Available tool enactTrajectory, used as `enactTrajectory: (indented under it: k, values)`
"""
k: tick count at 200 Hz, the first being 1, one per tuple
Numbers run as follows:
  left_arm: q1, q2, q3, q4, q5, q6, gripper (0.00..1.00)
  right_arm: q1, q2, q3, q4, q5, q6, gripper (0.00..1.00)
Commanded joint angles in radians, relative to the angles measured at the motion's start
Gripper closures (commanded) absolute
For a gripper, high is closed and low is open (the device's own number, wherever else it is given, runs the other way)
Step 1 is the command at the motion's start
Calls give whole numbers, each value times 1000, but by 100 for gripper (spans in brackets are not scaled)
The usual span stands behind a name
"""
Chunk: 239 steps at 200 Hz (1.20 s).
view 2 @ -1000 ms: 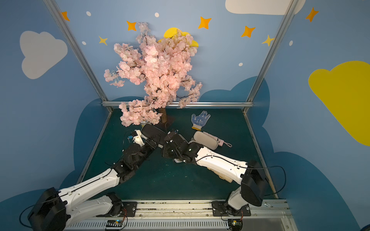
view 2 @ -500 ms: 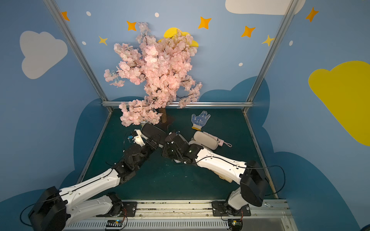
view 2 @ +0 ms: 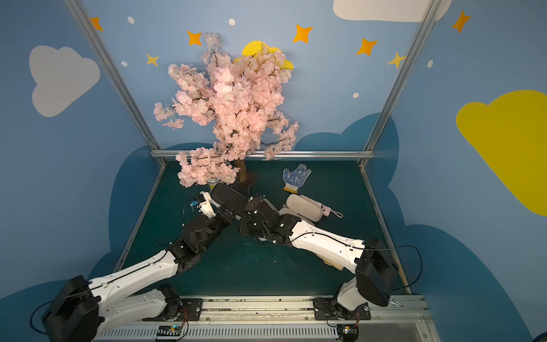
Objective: Put umbrellas into zippered umbrella sleeves
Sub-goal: Zip the zipper on the umbrella sleeve.
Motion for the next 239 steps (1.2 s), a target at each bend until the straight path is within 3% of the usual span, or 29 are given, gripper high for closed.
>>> enactTrajectory:
  k: [1,41,89,129,165,217,239]
  values:
    - [7,-50,6,27,17,29,97,-37,-47,-48,-7,41,3,100]
    - [66,-78,20,-51,72,-79,97,-79,-72,-125,-47,44,-39,100]
    - [202,-81,37,-144,353,-200,97,-137,-70,-124,-146,42,-137,100]
    - [341,-125,15,-182,500,-238,97,-150,-73,-114,-191,27,-224,100]
    - [369,-98,46,-205,589,-222,97,-149,-49,-91,-212,20,-270,100]
    - [522,1,134,-255,1008,-205,97,-172,-44,-69,-267,45,-452,100]
    - [539,74,175,-223,1187,-210,97,-173,-43,-55,-268,45,-552,100]
